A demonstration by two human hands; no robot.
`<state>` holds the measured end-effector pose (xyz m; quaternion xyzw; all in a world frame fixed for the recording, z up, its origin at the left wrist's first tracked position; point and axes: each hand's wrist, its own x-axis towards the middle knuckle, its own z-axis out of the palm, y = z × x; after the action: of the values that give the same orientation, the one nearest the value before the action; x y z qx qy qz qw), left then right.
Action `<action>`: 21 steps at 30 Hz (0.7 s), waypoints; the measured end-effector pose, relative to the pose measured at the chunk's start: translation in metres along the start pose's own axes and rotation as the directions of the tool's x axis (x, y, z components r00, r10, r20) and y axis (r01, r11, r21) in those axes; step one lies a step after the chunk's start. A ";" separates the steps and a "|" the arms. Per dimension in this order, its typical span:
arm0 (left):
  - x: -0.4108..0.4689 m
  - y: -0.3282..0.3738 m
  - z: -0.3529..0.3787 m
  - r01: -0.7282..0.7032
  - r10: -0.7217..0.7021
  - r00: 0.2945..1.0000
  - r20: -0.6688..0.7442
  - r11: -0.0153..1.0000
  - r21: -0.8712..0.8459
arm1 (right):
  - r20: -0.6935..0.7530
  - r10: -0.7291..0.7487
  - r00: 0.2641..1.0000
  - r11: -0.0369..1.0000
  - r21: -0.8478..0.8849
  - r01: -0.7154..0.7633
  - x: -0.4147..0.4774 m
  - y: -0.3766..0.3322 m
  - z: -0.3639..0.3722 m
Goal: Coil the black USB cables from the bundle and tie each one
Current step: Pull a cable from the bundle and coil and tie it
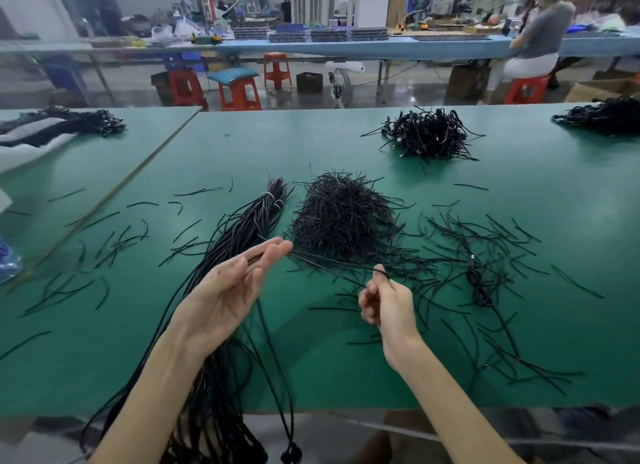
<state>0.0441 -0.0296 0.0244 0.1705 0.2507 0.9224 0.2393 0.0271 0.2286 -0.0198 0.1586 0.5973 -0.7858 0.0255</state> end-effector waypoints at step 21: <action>-0.004 -0.020 -0.002 -0.168 0.181 0.919 -0.350 0.983 0.069 | 0.724 -0.141 0.675 0.431 -0.569 0.700 -0.052 -0.013 -0.052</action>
<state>0.0536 -0.0173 0.0112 0.0276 0.2909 0.9507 0.1038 0.0850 0.2734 -0.0052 -0.2832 0.8696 -0.3993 0.0646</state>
